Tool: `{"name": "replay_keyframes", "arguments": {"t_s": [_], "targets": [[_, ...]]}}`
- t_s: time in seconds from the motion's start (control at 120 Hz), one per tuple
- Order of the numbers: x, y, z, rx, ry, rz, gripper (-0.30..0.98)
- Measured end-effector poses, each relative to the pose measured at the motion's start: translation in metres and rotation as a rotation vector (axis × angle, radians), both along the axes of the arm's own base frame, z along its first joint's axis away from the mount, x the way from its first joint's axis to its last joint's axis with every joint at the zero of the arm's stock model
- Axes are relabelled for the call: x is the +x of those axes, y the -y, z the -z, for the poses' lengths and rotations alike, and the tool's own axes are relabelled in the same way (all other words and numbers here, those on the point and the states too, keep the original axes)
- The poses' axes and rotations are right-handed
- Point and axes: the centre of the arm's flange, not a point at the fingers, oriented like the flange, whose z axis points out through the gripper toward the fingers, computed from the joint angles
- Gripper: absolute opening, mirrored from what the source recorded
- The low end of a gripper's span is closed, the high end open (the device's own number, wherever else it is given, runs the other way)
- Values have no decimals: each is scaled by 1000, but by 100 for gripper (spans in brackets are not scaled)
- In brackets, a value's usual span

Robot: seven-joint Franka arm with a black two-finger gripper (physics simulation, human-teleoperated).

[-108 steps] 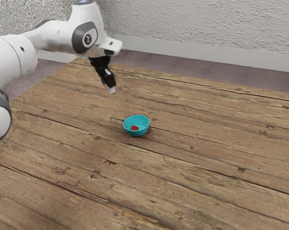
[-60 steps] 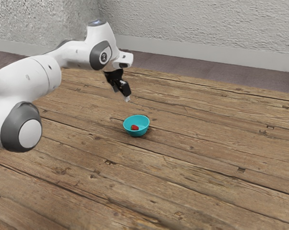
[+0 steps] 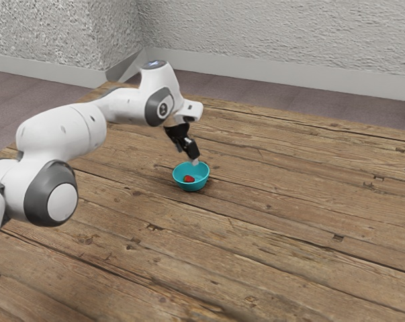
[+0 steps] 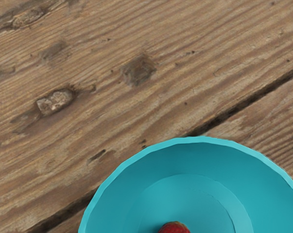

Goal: Take strawberry from the bowl

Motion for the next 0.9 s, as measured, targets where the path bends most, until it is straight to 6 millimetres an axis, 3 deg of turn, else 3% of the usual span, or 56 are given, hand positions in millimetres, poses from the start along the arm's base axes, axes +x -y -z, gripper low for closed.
{"name": "replay_keyframes", "arguments": {"t_s": [0.392,0.667,0.9], "targets": [[-4,19,16,-1,-36,70,51],[-11,23,43,36,-88,127,48],[-14,21,48,72,-113,170,47]]}}
